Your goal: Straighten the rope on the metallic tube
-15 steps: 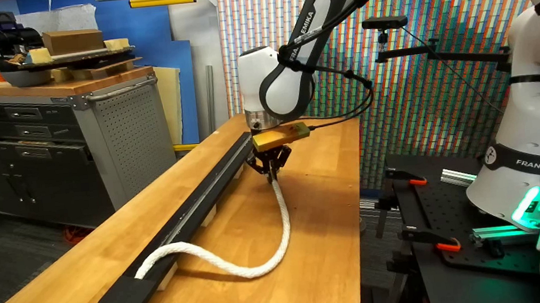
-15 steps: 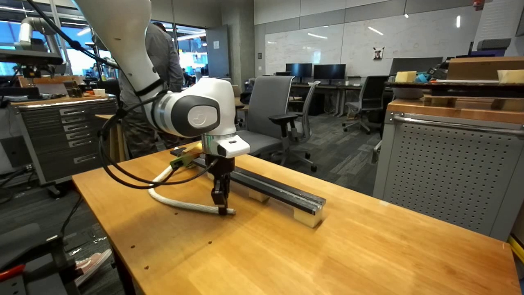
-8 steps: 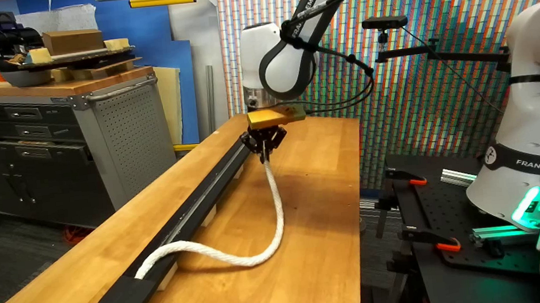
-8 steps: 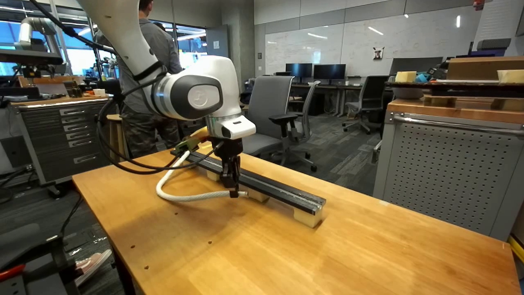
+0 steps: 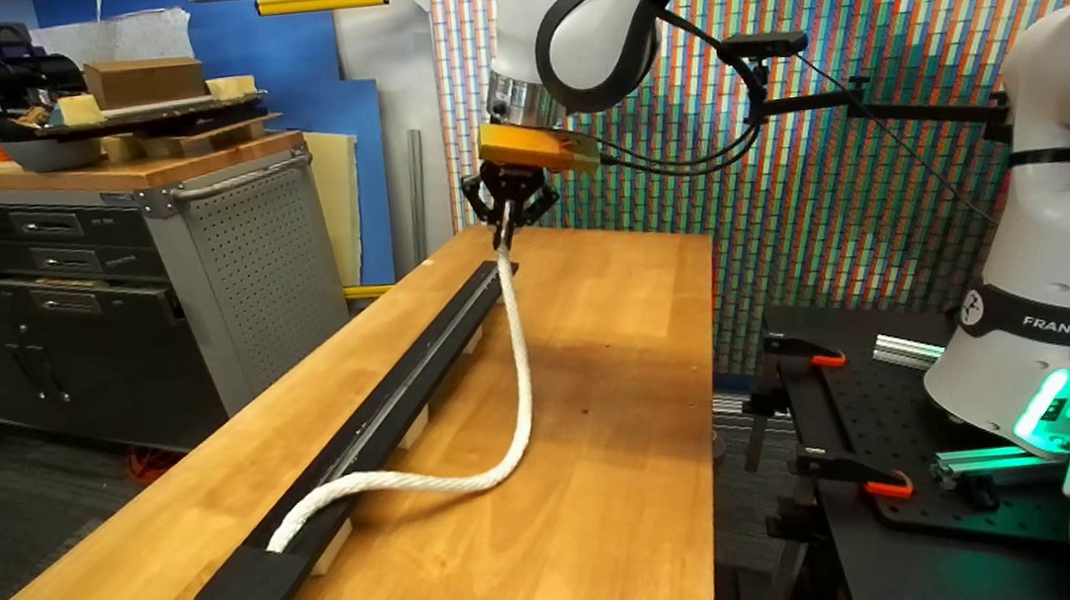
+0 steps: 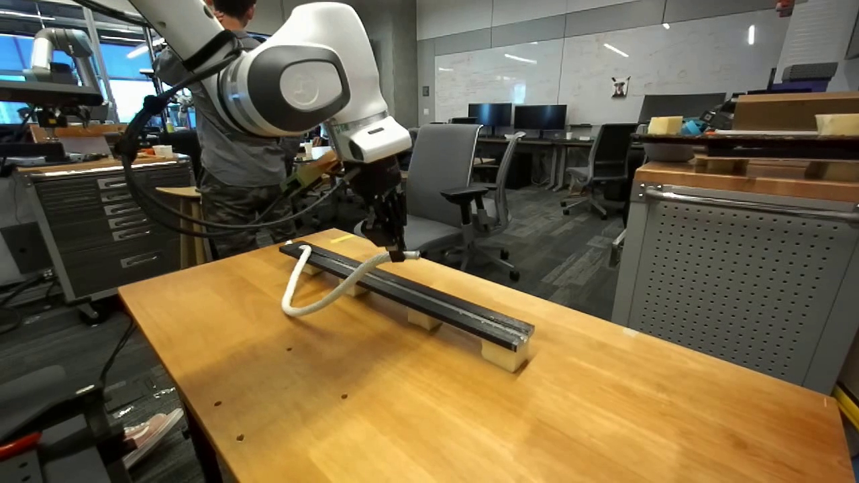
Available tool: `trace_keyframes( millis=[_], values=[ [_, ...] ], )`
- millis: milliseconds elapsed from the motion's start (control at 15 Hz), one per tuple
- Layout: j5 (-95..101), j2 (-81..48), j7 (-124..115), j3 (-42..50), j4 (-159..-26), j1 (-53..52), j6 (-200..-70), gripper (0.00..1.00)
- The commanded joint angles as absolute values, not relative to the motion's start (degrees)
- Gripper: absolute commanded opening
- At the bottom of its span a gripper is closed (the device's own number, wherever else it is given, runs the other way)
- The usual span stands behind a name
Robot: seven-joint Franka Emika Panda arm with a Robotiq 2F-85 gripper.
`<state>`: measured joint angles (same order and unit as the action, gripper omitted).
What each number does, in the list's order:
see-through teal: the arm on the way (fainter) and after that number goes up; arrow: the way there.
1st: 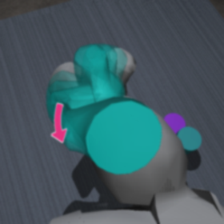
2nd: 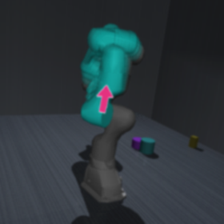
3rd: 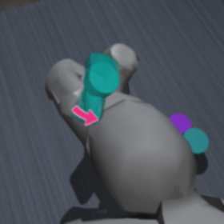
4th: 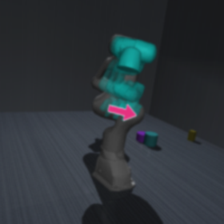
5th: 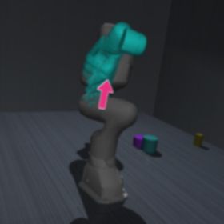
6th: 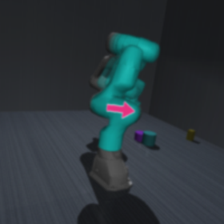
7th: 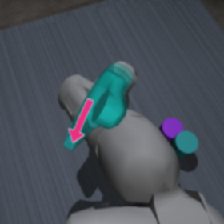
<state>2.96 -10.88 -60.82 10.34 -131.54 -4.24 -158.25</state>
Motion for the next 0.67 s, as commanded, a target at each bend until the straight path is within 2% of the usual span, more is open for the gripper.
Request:
trace_keyframes(
  millis=[0,600],
  values=[
    [9.55,-3.72,-69.8,12.35,-135.56,-5.06,-162.72,0.03],
    [27.68,2.7,-89.27,14.99,-134.81,-3.93,-163.05,0.03]
  ],
)
